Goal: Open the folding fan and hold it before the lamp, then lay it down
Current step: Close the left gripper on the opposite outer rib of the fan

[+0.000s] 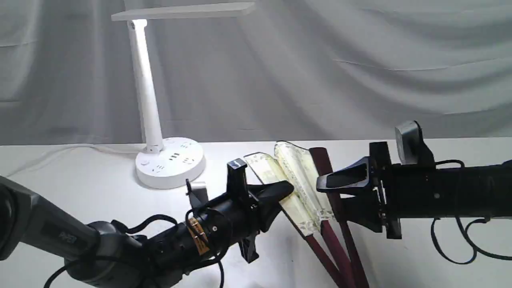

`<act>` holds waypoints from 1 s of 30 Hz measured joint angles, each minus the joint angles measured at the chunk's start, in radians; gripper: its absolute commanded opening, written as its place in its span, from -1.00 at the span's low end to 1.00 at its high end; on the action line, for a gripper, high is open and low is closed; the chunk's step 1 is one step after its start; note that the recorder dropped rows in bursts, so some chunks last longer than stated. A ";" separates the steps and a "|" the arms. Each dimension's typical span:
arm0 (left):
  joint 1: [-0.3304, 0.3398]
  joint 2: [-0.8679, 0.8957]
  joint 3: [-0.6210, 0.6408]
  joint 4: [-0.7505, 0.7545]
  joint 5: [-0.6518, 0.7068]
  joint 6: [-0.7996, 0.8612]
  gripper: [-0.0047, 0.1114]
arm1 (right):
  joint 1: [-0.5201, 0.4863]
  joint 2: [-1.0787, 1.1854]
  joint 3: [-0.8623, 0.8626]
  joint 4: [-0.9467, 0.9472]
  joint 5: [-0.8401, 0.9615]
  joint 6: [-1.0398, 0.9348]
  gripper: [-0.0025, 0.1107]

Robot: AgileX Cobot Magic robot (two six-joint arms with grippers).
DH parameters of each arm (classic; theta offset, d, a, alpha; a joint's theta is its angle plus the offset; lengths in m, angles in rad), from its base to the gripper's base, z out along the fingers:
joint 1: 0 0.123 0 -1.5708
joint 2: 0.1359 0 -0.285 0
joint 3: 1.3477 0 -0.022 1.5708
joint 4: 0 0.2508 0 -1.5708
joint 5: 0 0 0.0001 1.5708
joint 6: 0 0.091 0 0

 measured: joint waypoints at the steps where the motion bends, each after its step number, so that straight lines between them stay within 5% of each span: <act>1: 0.000 0.000 0.000 0.000 0.000 -0.006 -0.92 | 0.000 0.007 0.000 0.015 0.000 0.000 -0.08; 12: 0.002 0.000 0.000 0.073 0.000 -0.033 -0.92 | -0.002 0.110 -0.002 0.098 0.000 0.014 -0.10; 30: 0.002 0.000 0.000 0.074 0.000 -0.033 -0.92 | -0.002 0.110 -0.002 0.156 0.000 0.014 -0.48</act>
